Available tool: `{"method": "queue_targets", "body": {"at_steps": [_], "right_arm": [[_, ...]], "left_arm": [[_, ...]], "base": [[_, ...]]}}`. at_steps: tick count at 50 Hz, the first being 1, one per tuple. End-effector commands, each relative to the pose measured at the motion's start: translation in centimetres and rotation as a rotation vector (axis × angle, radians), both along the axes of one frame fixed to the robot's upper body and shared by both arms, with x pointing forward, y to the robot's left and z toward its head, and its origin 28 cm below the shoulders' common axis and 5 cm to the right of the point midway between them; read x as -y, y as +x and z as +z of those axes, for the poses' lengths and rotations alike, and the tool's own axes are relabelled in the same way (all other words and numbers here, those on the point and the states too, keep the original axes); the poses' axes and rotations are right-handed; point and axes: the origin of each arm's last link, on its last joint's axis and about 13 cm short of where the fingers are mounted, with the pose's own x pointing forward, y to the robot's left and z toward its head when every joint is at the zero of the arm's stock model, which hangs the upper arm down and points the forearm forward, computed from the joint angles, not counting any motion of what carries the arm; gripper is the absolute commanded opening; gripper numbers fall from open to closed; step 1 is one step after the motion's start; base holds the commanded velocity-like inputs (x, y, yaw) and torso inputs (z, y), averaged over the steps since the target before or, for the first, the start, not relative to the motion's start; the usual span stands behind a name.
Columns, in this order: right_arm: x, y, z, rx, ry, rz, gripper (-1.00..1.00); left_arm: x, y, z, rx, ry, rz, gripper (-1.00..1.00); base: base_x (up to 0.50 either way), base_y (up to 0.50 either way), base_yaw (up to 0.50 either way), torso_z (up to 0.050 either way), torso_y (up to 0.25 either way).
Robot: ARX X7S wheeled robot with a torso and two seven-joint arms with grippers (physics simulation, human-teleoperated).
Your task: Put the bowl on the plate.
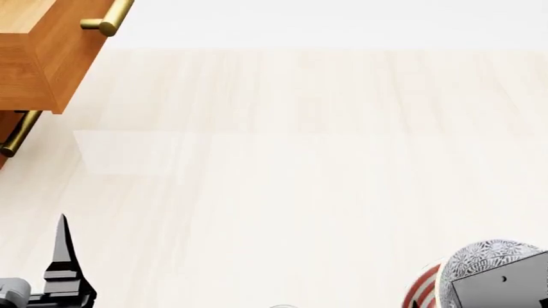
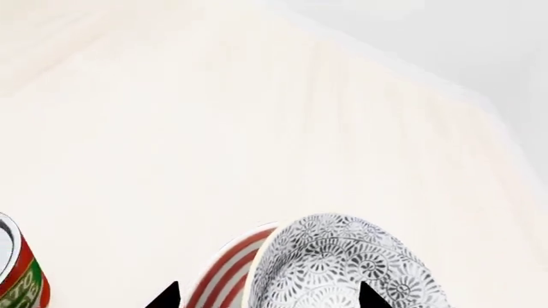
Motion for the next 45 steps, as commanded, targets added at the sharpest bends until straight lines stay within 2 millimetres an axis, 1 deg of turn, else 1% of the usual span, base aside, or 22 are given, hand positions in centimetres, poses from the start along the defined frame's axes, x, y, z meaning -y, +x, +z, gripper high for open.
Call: {"method": "queue_targets", "body": {"at_steps": [1,6,16,24,38,45], "right_arm": [[-0.8,-0.4,1.2,0.065,-0.011,0.036,1.0],[-1.3,-0.5,2.2,0.121,-0.019,0.051,1.0],[-2.3,-0.6,3.3,0.209,-0.033,0.089,1.0],[-2.7,-0.9,3.7,0.251,-0.046,0.103,1.0],[-3.2,-1.2,5.0,0.396,-0.057,0.132,1.0],[-3.3,-1.1,5.3,0.443,-0.054,0.132,1.0]], "left_arm": [[0.0,0.0,0.1,0.002,-0.001,0.001,1.0],[-0.1,-0.1,0.1,0.003,-0.002,0.002,1.0],[-0.1,0.0,0.1,0.004,0.0,0.002,1.0],[-0.1,0.0,0.1,0.01,-0.002,0.003,1.0],[0.0,-0.2,0.3,0.011,-0.001,-0.001,1.0],[0.1,-0.1,0.4,0.012,0.0,-0.002,1.0]], "base": [[0.0,0.0,0.0,0.0,0.0],[0.0,0.0,0.0,0.0,0.0],[0.0,0.0,0.0,0.0,0.0],[0.0,0.0,0.0,0.0,0.0],[0.0,0.0,0.0,0.0,0.0],[0.0,0.0,0.0,0.0,0.0]]}}
